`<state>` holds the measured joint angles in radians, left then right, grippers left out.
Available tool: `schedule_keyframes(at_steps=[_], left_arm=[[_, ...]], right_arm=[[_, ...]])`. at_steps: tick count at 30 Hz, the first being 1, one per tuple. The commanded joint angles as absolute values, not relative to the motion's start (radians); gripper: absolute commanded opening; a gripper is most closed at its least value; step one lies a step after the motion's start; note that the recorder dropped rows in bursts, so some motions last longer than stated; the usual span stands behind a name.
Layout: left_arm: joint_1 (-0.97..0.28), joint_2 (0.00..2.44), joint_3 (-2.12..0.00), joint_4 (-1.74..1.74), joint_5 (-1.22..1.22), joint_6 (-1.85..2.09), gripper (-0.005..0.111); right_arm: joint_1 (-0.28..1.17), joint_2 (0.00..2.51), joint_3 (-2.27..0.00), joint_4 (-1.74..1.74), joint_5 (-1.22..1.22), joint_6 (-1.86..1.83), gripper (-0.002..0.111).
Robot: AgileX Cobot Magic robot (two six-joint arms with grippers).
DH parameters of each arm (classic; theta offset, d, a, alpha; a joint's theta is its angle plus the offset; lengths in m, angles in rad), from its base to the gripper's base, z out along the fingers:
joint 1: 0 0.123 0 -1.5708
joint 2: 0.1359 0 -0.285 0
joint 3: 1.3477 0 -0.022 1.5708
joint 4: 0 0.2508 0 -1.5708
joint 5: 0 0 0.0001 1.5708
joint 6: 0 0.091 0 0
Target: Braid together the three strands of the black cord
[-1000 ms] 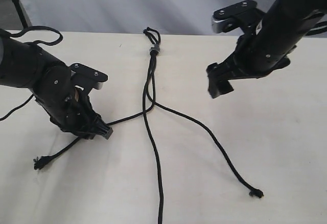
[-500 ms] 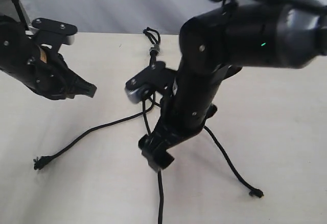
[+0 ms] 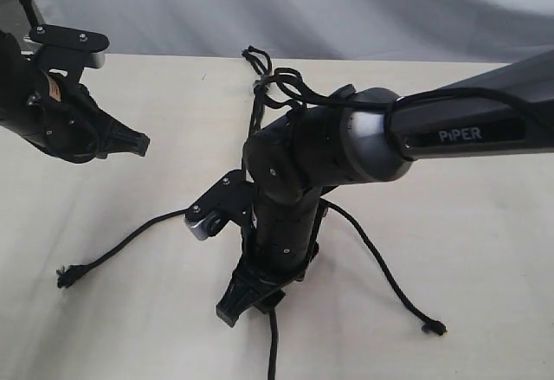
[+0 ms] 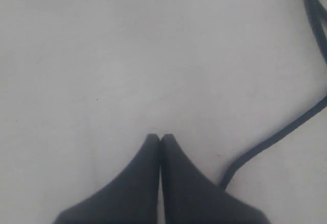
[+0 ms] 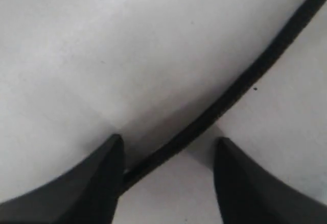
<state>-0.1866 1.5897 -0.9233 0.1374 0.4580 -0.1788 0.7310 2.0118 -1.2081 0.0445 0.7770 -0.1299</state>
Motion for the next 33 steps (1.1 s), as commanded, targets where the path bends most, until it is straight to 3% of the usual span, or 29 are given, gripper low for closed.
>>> schedule_keyframes(at_steps=[1,3,4,10,17,25,33], left_arm=[[-0.184,1.580,-0.918,0.124,0.447,-0.188,0.000],[-0.184,1.580,-0.918,0.124,0.447,-0.188,0.000],[-0.184,1.580,-0.918,0.124,0.447,-0.188,0.000],[-0.184,1.580,-0.918,0.124,0.447,-0.188,0.000],[-0.184,1.580,-0.918,0.124,0.450,-0.188,0.000],[-0.184,1.580,-0.918,0.124,0.450,-0.188,0.000],[-0.184,1.580,-0.918,0.124,0.450,-0.186,0.000]], right_arm=[[0.740,2.026,-1.208,-0.013,0.767,-0.082,0.022],[0.740,2.026,-1.209,-0.034,0.775,-0.068,0.004],[0.740,2.025,-1.209,-0.043,0.777,-0.065,0.000],[0.735,1.962,-1.220,-0.077,0.803,-0.139,-0.001],[0.693,1.923,-1.236,-0.473,0.815,-0.162,-0.001],[0.574,2.001,-1.236,-0.560,0.723,-0.157,-0.001],[0.562,2.061,-1.236,-0.516,0.715,-0.155,-0.001]])
